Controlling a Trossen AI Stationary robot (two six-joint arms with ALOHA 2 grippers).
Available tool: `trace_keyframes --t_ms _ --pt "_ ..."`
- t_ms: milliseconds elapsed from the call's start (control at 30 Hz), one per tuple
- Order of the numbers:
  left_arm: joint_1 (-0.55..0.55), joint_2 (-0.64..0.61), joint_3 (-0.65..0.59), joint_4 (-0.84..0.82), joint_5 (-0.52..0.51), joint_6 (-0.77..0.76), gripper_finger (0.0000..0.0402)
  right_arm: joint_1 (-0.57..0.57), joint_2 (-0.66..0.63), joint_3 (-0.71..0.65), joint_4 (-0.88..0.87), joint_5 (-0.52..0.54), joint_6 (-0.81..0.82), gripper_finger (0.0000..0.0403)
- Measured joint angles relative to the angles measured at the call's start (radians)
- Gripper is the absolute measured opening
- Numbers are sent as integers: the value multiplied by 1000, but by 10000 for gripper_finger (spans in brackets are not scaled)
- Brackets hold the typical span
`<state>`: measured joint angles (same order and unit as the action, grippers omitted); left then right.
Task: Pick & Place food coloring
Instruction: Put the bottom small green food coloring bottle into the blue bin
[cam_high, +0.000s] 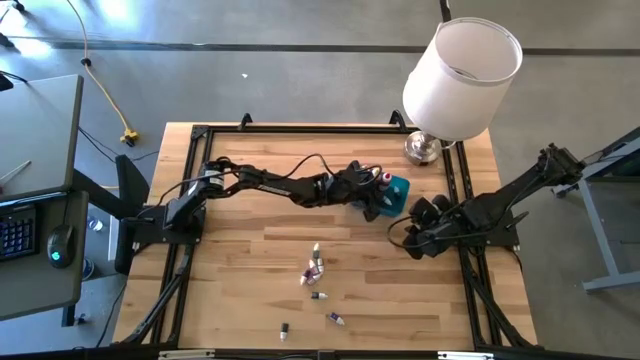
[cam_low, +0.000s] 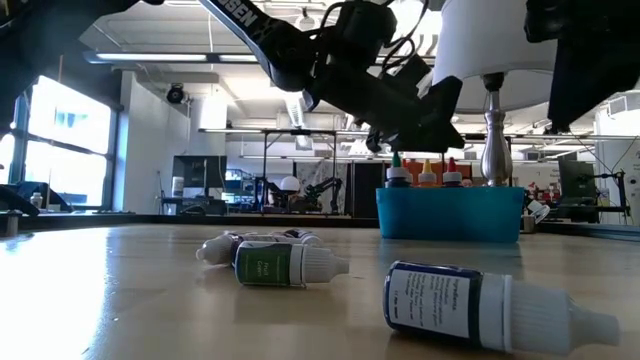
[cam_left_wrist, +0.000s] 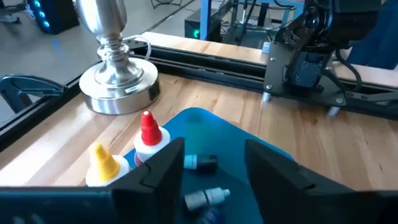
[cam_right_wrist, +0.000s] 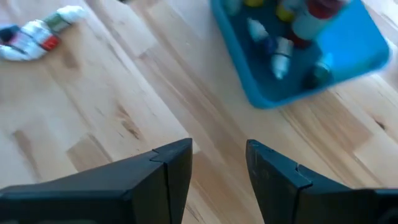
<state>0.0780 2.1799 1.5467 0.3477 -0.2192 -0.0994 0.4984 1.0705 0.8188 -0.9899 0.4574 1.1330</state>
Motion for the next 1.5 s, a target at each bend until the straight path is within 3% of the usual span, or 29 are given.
trace_keyframes --t_ms 167,467,600,733,833,933,1033,1167,1367,1500 --pt "0 -64 -2 -51 74 -3 171 1 53 0 130 6 -141 144" --pt "-2 -418 0 -345 288 25 140 4 255 0 474 11 -386 144" --pt "-2 -583 0 -490 290 51 132 0 380 0 727 4 -580 144" --pt "-1 -698 1 -625 262 51 131 -15 523 0 1025 -136 -781 144" --pt "-1 -743 0 -697 214 31 131 -29 611 0 1261 -248 -790 144" --pt "-1 -757 0 -742 159 3 130 -34 687 1 1412 -274 -798 144" --pt "-1 -756 0 -755 129 -3 130 -34 771 33 1437 -255 -880 144" --pt "-1 -756 0 -750 120 -3 130 -34 878 148 1434 -233 -872 144" --pt "-1 -756 0 -752 111 -15 130 -22 983 323 1278 -237 -925 144" --pt "-1 -756 0 -757 103 -15 130 -4 1023 364 1255 -189 -924 144"
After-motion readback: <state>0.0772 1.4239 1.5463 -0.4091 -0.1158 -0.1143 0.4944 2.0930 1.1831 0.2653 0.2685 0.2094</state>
